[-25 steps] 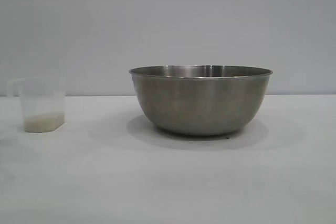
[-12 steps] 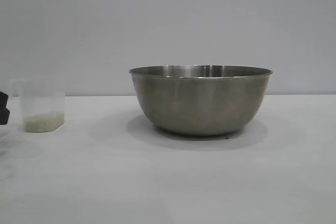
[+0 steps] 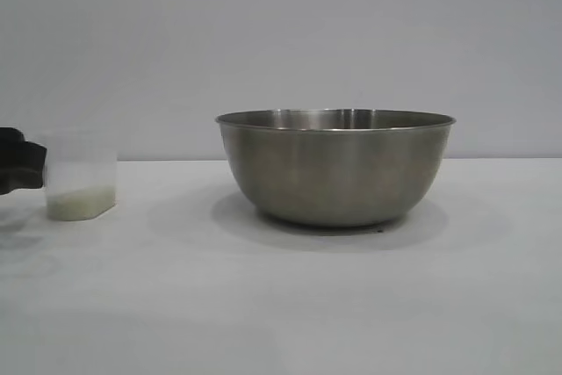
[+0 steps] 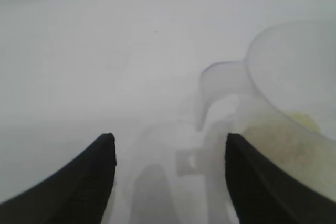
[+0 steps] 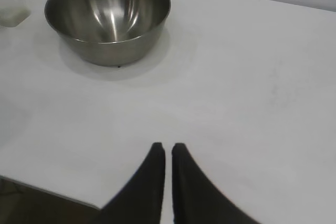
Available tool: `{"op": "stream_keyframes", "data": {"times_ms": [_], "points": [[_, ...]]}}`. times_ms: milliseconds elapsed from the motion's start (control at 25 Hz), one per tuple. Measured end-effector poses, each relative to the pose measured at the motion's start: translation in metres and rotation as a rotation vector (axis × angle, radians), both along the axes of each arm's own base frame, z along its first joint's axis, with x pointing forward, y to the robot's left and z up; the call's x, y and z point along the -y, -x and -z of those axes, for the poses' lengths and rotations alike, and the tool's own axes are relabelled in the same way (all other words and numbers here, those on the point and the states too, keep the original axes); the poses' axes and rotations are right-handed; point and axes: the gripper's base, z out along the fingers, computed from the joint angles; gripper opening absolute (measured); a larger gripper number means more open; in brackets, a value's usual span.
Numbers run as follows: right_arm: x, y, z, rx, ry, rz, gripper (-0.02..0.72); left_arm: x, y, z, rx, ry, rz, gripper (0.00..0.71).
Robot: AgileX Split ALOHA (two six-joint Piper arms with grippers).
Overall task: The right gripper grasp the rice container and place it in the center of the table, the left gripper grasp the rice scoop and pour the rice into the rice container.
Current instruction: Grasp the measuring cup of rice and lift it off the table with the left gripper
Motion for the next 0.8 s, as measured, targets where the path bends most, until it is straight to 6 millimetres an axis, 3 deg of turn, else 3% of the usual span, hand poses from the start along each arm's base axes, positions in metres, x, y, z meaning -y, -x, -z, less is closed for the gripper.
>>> {"op": "stream_keyframes", "data": {"times_ms": [40, 80, 200, 520, 640, 760, 800], "points": [[0.0, 0.0, 0.0, 0.0, 0.0, 0.0, 0.0, 0.0, -0.001, 0.0, 0.004, 0.0, 0.0, 0.391], [0.0, 0.0, 0.0, 0.0, 0.0, 0.0, 0.055, 0.0, -0.002, 0.0, 0.006, 0.0, 0.0, 0.364], [0.0, 0.0, 0.0, 0.0, 0.0, 0.0, 0.055, 0.001, -0.008, -0.002, 0.026, 0.0, 0.006, 0.282], [0.0, 0.0, 0.0, 0.0, 0.0, 0.0, 0.055, 0.011, -0.03, -0.014, 0.111, -0.011, 0.09, 0.272], [0.0, 0.0, 0.0, 0.0, 0.0, 0.0, 0.055, 0.013, -0.032, -0.015, 0.119, -0.017, 0.117, 0.086], [0.0, 0.0, 0.0, 0.0, 0.0, 0.0, 0.055, 0.017, -0.031, -0.015, 0.118, -0.025, 0.168, 0.0], [0.0, 0.0, 0.0, 0.0, 0.0, 0.0, 0.055, 0.018, -0.031, -0.015, 0.116, -0.027, 0.181, 0.0]]}}
